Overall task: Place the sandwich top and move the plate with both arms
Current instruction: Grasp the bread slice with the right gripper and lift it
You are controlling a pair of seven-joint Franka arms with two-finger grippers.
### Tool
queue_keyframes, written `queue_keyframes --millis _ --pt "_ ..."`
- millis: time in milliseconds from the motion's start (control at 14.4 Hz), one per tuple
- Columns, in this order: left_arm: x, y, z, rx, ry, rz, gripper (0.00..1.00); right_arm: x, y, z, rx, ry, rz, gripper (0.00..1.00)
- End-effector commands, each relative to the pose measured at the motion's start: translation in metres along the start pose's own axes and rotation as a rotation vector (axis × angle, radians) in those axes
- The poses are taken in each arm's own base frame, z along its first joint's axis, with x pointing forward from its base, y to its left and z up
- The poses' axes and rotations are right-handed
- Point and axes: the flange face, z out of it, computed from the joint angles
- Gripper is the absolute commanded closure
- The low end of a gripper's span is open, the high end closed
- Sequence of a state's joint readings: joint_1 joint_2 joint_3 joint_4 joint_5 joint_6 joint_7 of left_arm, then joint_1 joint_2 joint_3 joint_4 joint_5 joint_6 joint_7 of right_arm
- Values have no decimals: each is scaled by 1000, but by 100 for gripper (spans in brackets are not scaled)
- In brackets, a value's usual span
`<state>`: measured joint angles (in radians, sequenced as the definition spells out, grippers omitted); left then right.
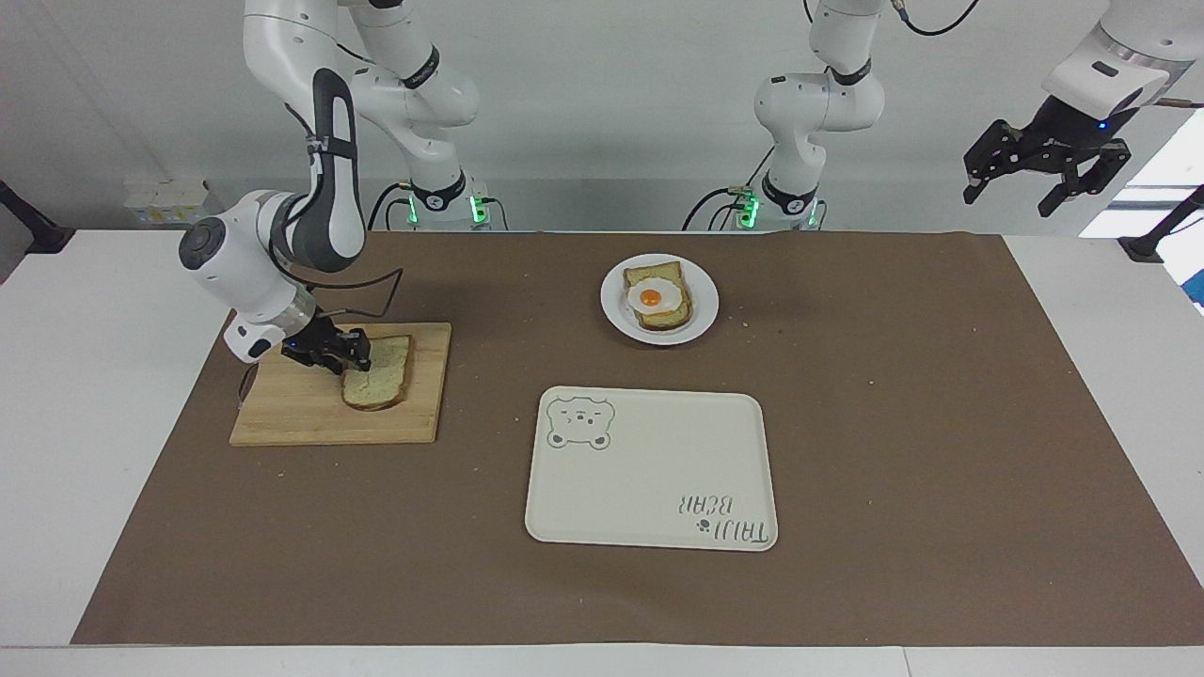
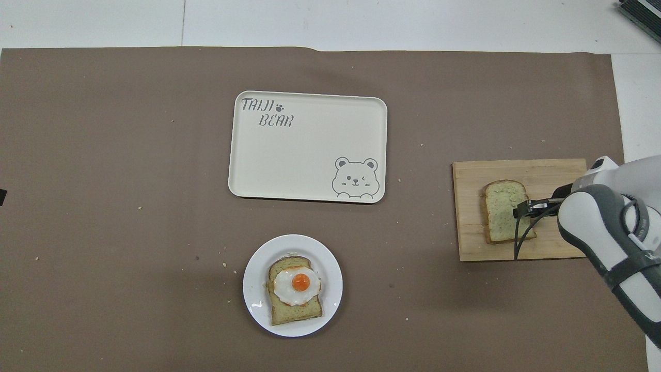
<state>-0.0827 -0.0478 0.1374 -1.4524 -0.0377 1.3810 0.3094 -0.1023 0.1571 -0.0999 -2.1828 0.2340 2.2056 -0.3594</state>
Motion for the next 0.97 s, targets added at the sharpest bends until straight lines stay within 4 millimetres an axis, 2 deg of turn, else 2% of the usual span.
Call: queue_keyframes --millis 0,278,625,903 --pt "-7 0 -1 -1 -2 -11 0 -5 4 3 20 7 -2 100" --pt "-7 0 -1 -1 -2 -11 0 -3 8 -3 29 -4 -5 100" --pt "-8 0 -1 -1 -4 -11 0 9 7 -47 49 -10 -19 100" --pt "-7 0 -1 -1 -4 -10 0 12 -9 -98 92 -85 -57 100"
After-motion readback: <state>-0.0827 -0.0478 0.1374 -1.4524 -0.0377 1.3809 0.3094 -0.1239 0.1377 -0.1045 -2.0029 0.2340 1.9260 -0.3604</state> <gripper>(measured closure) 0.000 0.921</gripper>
